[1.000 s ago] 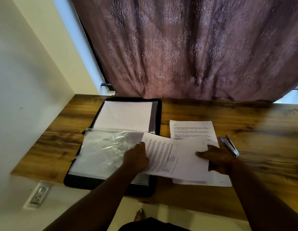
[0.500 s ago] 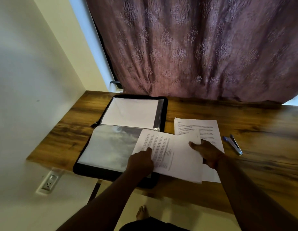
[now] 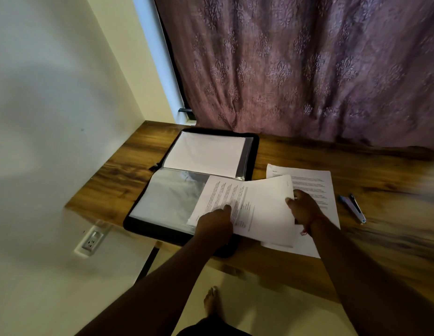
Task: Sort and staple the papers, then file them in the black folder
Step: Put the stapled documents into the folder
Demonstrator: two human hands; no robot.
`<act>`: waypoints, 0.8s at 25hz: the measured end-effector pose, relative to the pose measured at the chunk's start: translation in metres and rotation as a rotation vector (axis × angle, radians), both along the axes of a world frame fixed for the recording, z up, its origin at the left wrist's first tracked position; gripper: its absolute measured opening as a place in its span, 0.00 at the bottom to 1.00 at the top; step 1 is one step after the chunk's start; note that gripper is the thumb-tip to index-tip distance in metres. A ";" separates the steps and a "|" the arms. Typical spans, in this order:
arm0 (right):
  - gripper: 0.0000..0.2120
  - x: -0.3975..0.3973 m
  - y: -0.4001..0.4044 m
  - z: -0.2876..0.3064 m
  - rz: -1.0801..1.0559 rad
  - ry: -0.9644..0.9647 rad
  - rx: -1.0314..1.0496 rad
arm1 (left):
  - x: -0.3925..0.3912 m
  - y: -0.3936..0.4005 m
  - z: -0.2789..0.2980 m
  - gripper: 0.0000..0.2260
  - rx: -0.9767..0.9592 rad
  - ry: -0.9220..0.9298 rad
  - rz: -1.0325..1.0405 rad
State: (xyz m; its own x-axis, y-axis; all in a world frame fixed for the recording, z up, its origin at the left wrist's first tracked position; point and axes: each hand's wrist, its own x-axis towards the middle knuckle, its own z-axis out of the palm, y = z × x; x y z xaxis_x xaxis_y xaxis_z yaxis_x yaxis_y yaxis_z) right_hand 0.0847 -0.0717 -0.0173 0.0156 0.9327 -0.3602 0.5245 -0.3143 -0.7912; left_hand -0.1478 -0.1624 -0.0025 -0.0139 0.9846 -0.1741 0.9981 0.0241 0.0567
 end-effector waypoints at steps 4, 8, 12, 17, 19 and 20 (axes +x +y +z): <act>0.05 0.022 -0.002 -0.008 -0.059 0.072 -0.242 | -0.001 -0.003 0.000 0.21 0.067 -0.010 -0.035; 0.05 0.005 -0.011 -0.018 -0.033 -0.003 -0.161 | -0.004 -0.003 -0.004 0.22 0.093 -0.060 -0.068; 0.06 -0.035 -0.007 -0.010 -0.014 0.017 -0.099 | -0.008 0.004 -0.004 0.20 0.014 -0.131 -0.041; 0.05 -0.089 -0.002 -0.003 0.029 0.017 -0.112 | -0.019 0.008 -0.002 0.21 0.017 -0.220 -0.124; 0.07 -0.108 0.002 -0.002 0.118 -0.063 -0.075 | -0.024 0.014 0.001 0.18 -0.011 -0.281 -0.138; 0.07 -0.117 0.005 -0.002 0.161 -0.095 -0.061 | -0.026 0.019 0.002 0.16 -0.040 -0.300 -0.156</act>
State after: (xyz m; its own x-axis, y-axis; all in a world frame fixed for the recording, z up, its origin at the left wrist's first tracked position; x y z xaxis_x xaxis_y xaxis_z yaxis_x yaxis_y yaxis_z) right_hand -0.0318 -0.0670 -0.0190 -0.0954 0.9026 -0.4198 0.6434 -0.2659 -0.7179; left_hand -0.1741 -0.1438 -0.0007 0.1937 0.9633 -0.1859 0.9289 -0.1191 0.3508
